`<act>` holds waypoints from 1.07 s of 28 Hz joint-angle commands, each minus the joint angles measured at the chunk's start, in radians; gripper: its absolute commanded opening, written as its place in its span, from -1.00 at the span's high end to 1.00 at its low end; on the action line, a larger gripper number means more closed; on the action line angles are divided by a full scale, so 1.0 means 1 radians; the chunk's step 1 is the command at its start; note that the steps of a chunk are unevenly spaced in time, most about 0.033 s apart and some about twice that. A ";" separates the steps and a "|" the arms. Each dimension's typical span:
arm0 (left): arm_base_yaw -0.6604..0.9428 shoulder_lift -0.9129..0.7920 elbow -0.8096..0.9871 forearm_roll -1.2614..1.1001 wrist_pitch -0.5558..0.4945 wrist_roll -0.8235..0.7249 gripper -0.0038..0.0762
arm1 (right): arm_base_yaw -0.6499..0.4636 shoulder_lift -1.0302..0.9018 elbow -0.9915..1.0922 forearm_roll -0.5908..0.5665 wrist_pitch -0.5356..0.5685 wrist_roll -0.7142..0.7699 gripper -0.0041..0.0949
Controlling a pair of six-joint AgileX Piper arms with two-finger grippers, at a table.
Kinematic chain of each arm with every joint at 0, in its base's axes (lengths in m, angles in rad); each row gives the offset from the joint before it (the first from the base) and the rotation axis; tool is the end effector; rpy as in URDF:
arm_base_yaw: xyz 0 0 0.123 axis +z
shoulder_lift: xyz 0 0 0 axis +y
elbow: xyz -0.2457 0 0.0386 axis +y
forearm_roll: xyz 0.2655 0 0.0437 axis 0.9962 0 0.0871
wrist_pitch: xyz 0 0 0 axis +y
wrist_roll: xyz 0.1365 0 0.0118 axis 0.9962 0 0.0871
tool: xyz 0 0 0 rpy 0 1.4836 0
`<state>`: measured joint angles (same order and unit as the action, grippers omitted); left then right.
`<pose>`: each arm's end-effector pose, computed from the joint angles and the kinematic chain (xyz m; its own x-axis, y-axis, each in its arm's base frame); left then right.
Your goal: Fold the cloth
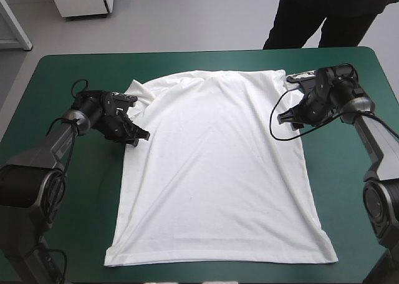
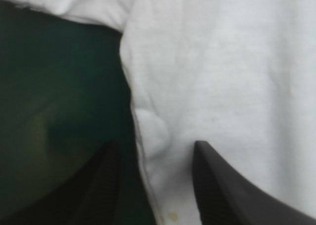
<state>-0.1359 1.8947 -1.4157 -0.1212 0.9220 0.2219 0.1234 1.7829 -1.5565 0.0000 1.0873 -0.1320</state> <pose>0.4000 -0.0680 0.1283 -0.9232 0.2748 -0.2685 0.2993 0.9526 -0.0540 0.4010 0.0497 0.2090 -0.9098 -0.2455 -0.3346 -0.2450 0.9685 -0.0444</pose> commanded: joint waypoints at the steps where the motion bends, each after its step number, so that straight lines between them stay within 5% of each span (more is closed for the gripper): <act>1: -0.003 -0.019 -0.020 -0.046 0.009 -0.002 0.50 | -0.026 -0.032 -0.031 0.008 -0.021 -0.014 -0.12; 5: -0.003 -0.003 -0.020 -0.046 0.005 0.017 0.97 | -0.031 -0.020 -0.031 0.000 -0.026 -0.016 -0.12; 25: -0.005 -0.003 -0.020 -0.166 0.045 0.102 0.96 | -0.037 0.149 -0.032 0.063 -0.054 -0.052 -0.11; 27: -0.005 -0.003 -0.020 -0.168 0.045 0.104 0.96 | -0.037 0.156 -0.033 0.091 -0.050 -0.058 0.03; 30: -0.005 -0.003 -0.020 -0.168 0.045 0.106 0.96 | -0.037 0.174 -0.031 0.136 -0.040 -0.072 0.51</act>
<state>-0.1299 1.9143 -1.4270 -0.2576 0.9419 0.3268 0.0935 1.9828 -1.5678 0.0714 1.0424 -0.1864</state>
